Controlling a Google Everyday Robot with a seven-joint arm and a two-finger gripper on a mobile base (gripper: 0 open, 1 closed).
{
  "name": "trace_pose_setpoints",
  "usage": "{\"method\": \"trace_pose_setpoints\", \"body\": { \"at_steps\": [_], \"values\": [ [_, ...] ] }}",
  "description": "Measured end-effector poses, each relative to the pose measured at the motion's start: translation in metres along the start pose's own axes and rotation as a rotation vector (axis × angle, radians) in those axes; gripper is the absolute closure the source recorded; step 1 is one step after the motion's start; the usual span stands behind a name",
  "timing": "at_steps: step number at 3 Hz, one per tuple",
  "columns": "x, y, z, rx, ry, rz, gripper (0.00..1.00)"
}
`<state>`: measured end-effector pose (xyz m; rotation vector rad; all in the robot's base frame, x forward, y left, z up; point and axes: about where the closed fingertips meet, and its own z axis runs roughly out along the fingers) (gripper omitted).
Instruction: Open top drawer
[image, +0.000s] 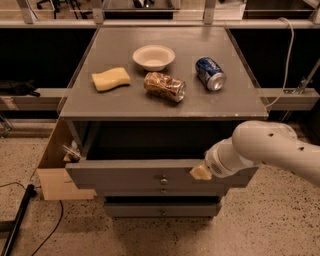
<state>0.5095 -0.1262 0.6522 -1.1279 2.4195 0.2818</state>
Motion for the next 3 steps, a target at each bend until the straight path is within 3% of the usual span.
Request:
{"method": "trace_pose_setpoints", "body": {
  "at_steps": [2,3],
  "values": [
    [-0.0045,0.0031,-0.0095,0.003,-0.01,0.004,1.0],
    [-0.0058,0.0075,-0.0136,0.007,-0.024,0.008,1.0]
  ]
}}
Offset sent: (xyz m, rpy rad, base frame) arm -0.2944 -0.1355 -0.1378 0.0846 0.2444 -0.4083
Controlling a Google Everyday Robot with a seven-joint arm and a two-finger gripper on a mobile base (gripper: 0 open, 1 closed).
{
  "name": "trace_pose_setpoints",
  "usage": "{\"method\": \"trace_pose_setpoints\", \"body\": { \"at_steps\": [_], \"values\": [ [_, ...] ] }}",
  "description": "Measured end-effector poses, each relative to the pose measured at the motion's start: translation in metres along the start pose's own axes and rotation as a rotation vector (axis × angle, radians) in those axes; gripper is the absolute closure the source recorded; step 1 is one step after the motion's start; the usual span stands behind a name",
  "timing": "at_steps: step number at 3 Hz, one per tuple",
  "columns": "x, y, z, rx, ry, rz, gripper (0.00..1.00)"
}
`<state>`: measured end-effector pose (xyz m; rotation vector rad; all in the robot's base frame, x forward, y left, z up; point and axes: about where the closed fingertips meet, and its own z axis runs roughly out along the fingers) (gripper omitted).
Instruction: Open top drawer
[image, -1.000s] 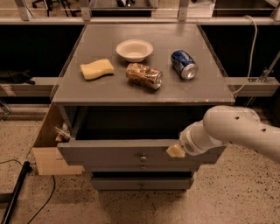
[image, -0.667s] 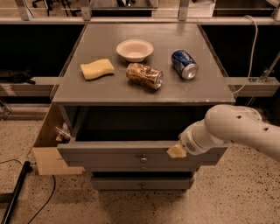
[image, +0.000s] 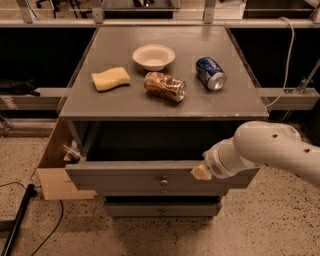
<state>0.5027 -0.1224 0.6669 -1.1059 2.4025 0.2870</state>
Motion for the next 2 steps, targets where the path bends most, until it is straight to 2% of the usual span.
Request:
{"method": "trace_pose_setpoints", "body": {
  "at_steps": [2],
  "values": [
    [0.0,0.0,0.0,0.0,0.0,0.0,0.49]
  ]
}}
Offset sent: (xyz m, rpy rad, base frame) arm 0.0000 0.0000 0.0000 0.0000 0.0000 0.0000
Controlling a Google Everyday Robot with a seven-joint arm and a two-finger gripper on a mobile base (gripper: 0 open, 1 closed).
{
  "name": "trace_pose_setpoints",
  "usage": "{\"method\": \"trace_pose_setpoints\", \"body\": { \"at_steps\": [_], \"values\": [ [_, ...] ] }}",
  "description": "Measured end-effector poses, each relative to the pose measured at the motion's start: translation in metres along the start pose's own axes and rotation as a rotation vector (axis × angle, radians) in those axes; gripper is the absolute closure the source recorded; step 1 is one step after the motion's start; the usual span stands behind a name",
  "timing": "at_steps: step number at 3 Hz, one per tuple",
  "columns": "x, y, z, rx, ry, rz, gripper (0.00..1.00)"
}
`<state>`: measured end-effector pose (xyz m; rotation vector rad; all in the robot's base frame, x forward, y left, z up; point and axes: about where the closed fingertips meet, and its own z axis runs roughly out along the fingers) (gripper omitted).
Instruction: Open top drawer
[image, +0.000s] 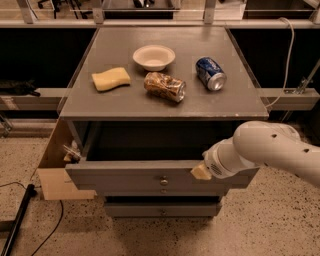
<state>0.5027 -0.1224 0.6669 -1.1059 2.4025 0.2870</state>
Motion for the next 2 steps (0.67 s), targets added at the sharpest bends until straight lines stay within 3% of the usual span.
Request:
{"method": "trace_pose_setpoints", "body": {
  "at_steps": [2],
  "values": [
    [0.0,0.0,0.0,0.0,0.0,0.0,0.0]
  ]
}}
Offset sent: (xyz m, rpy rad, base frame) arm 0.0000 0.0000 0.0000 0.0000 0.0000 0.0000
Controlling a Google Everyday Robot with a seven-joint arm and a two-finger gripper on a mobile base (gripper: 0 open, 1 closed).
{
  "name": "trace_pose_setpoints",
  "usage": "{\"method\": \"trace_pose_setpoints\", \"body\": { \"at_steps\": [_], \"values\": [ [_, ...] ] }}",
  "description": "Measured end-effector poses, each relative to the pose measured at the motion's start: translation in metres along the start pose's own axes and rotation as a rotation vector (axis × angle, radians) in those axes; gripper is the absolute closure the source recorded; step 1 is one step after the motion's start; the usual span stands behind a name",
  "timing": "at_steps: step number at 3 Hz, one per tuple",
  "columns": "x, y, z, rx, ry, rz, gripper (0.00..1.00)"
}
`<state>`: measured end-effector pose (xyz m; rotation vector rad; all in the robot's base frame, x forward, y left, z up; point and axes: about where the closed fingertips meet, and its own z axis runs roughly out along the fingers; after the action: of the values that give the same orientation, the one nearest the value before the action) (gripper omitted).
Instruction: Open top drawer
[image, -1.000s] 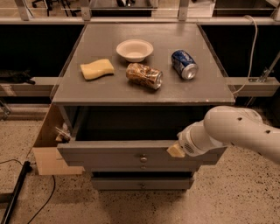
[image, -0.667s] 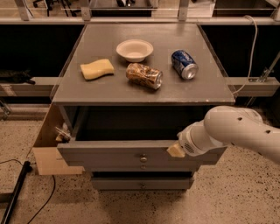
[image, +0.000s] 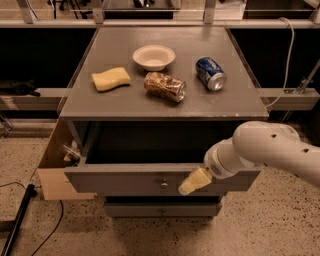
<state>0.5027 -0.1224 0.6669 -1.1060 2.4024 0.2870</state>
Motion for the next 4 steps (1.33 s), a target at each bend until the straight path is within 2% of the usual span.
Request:
{"method": "trace_pose_setpoints", "body": {
  "at_steps": [1,2,3,4],
  "values": [
    [0.0,0.0,0.0,0.0,0.0,0.0,0.0],
    [0.0,0.0,0.0,0.0,0.0,0.0,0.18],
    [0.0,0.0,0.0,0.0,0.0,0.0,0.39],
    [0.017,0.005,-0.006,0.0,-0.001,0.024,0.63]
  ]
}}
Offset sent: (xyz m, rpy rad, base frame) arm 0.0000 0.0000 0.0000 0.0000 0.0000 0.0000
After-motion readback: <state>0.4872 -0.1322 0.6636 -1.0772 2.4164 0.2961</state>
